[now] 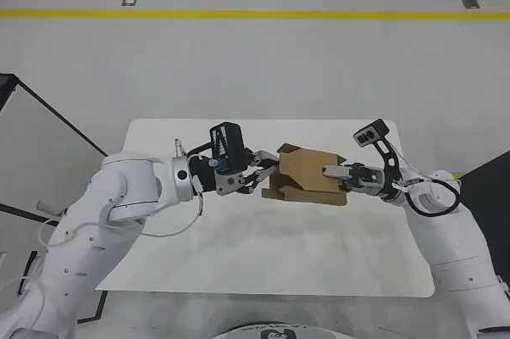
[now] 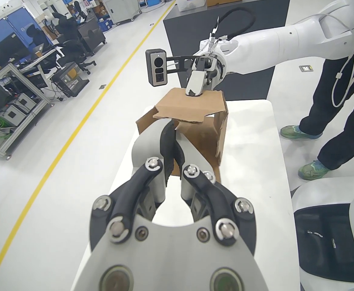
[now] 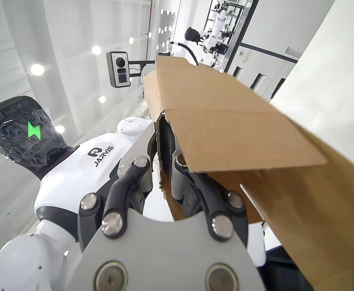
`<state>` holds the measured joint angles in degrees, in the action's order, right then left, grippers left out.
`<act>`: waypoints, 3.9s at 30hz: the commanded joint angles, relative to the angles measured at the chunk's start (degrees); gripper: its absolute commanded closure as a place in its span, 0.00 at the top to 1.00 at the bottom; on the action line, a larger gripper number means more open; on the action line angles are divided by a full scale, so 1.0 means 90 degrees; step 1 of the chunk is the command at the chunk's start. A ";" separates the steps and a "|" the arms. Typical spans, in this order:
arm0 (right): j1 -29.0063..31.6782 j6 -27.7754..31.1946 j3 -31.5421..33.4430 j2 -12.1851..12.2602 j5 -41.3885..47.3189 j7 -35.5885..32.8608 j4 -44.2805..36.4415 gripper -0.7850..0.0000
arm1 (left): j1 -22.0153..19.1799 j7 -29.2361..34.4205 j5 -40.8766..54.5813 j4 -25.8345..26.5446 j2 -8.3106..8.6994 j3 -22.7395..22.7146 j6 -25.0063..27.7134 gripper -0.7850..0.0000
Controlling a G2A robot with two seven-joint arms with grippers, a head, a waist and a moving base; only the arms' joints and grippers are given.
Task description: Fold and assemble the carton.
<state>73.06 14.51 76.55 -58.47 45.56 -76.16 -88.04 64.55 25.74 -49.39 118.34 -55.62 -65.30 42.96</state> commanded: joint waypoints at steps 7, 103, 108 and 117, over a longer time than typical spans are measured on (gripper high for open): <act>0.0053 0.0072 0.0017 -0.0020 0.0063 0.0216 -0.0003 0.00 | -0.0059 0.0043 0.0080 -0.0027 -0.0032 0.0243 0.0052 0.00; -0.0299 0.0204 -0.0036 -0.0294 0.1117 -0.0734 0.0334 0.00 | -0.0577 -0.0084 0.0026 -0.0279 -0.0234 0.0858 0.0113 0.00; -0.0297 0.0219 -0.0033 -0.0308 0.1150 -0.0778 0.0364 0.00 | -0.0593 -0.0098 0.0030 -0.0296 -0.0250 0.0917 0.0139 0.00; -0.0289 0.0176 -0.0062 -0.0330 0.1129 -0.0830 0.0392 0.00 | -0.0645 -0.0142 0.0006 -0.0348 -0.0285 0.1013 0.0141 0.00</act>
<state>70.47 16.16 76.03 -61.43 55.75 -83.57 -84.52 58.79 24.50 -49.34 115.30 -58.15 -56.28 44.24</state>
